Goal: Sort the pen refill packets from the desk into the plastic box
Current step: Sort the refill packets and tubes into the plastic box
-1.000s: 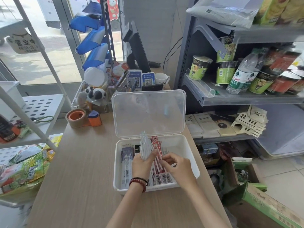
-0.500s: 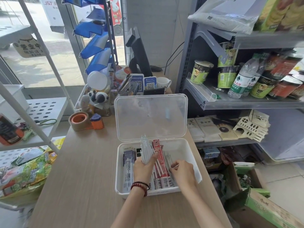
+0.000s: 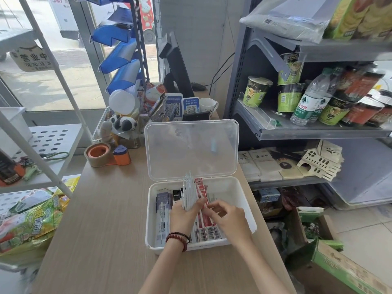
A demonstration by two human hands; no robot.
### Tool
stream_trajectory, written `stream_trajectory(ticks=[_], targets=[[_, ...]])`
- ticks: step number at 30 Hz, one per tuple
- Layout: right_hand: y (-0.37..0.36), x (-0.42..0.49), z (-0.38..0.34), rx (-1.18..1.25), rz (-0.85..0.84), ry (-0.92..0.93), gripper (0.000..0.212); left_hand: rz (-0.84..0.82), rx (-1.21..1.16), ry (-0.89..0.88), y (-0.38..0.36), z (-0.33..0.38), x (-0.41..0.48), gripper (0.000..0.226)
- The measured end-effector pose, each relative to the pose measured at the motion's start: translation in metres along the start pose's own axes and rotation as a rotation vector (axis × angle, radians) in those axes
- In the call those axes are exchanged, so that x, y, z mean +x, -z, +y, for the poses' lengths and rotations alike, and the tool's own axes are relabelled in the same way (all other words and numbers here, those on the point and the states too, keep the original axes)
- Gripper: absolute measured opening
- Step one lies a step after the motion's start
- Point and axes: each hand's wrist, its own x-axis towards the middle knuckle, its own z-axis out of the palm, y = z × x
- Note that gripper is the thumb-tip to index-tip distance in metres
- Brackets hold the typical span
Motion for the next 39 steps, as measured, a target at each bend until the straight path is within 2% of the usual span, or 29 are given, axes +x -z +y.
stream_trajectory(ticks=[2, 5, 8, 14, 17, 20, 24, 25, 30, 35, 39], targets=[[0.0, 0.002, 0.001, -0.001, 0.017, 0.005, 0.025, -0.02, 0.013, -0.002, -0.002, -0.002, -0.001, 0.031], [-0.002, 0.003, 0.004, -0.053, 0.099, -0.007, 0.016, -0.02, -0.036, -0.018, -0.002, -0.001, -0.002, 0.027], [-0.004, 0.006, 0.006, -0.175, 0.194, -0.102, 0.015, 0.026, -0.08, -0.008, 0.0, 0.001, -0.001, 0.028], [-0.013, 0.019, 0.02, -0.289, 0.125, -0.289, 0.007, 0.031, -0.078, -0.003, 0.001, 0.0, -0.001, 0.026], [-0.014, 0.021, 0.023, -0.293, 0.114, -0.314, 0.013, 0.031, -0.062, -0.018, 0.001, 0.0, -0.001, 0.018], [-0.013, 0.02, 0.021, -0.276, 0.126, -0.295, 0.011, 0.045, -0.04, -0.033, 0.002, -0.003, 0.0, 0.023], [-0.007, 0.012, 0.006, -0.198, 0.156, -0.167, 0.026, 0.052, -0.019, -0.031, 0.003, -0.006, 0.001, 0.045], [-0.005, 0.009, 0.001, -0.166, 0.152, -0.133, 0.029, 0.047, -0.019, -0.03, 0.002, -0.006, 0.001, 0.044], [0.001, -0.002, -0.012, -0.134, 0.091, -0.058, 0.036, -0.028, -0.063, -0.039, 0.0, -0.004, 0.001, 0.012], [0.002, -0.003, -0.014, -0.152, 0.11, -0.039, 0.04, -0.088, -0.028, -0.059, -0.001, -0.005, 0.001, 0.011], [0.001, -0.002, -0.014, -0.164, 0.11, -0.055, 0.028, -0.087, -0.017, -0.039, 0.0, -0.01, 0.005, 0.014]])
